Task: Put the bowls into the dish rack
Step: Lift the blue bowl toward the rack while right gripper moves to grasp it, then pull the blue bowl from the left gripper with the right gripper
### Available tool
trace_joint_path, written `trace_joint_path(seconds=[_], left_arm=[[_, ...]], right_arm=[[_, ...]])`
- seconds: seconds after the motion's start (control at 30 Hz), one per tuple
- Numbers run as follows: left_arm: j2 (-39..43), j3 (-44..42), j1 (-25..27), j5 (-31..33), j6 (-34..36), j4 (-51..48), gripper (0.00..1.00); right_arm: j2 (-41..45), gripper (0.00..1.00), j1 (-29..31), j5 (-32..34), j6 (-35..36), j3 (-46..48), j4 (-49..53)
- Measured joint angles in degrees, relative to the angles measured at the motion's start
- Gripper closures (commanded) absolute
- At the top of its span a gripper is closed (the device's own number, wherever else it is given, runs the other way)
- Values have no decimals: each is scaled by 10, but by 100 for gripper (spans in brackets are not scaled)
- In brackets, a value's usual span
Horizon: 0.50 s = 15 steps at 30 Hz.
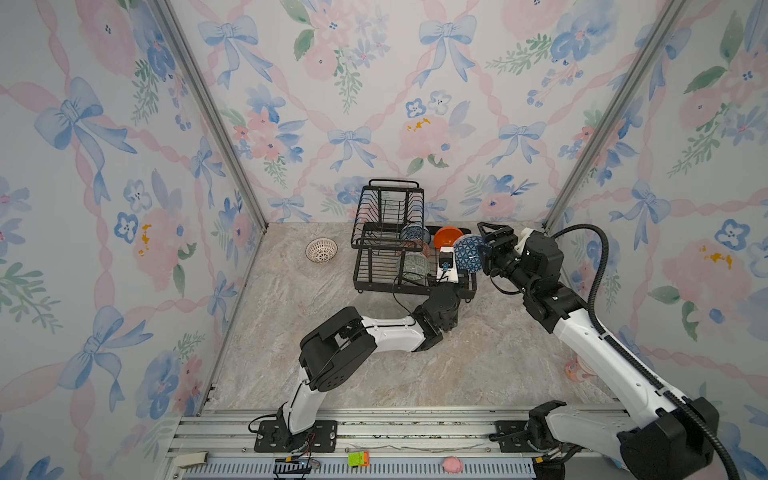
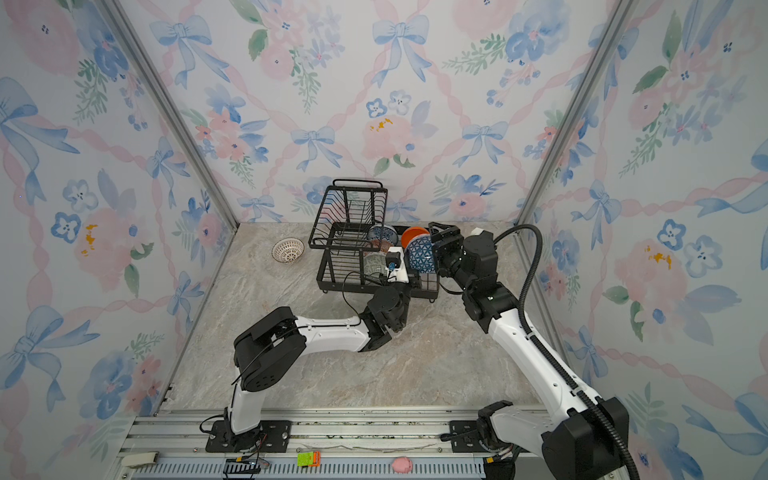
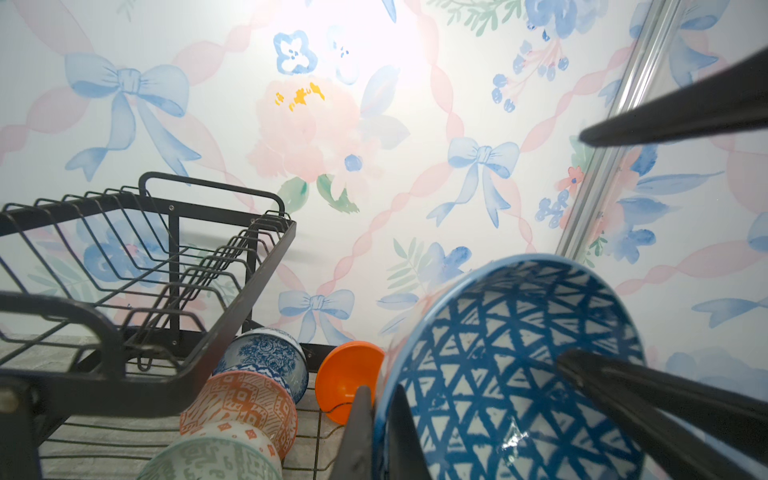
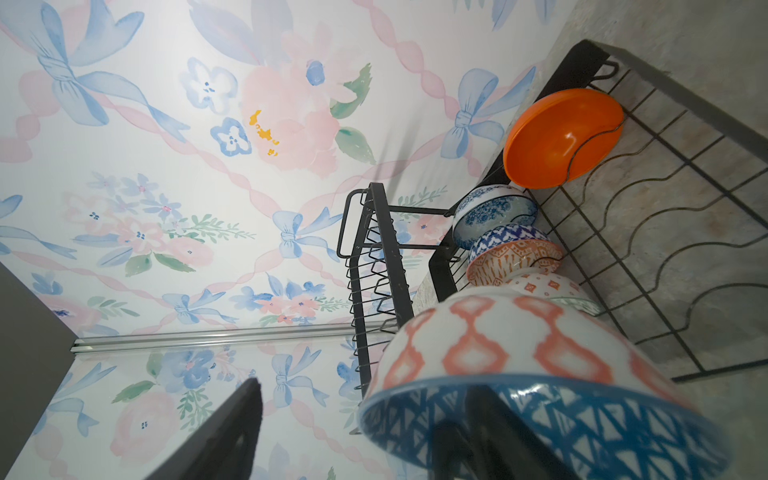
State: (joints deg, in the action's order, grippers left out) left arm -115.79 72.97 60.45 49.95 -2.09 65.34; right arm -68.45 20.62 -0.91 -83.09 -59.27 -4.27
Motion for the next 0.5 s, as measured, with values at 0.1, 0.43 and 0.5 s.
trace_joint_path(seconds=[0.1, 0.43, 0.5], left_arm=[[-5, -1, 3, 6, 23, 30, 100], [-9, -16, 7, 17, 69, 97, 100], [-10, -16, 7, 17, 75, 100, 100]], right_arm=[[-17, 30, -2, -1, -19, 0, -15], [-38, 61, -5, -11, -52, -2, -37], [-38, 69, -5, -15, -61, -2, -41]])
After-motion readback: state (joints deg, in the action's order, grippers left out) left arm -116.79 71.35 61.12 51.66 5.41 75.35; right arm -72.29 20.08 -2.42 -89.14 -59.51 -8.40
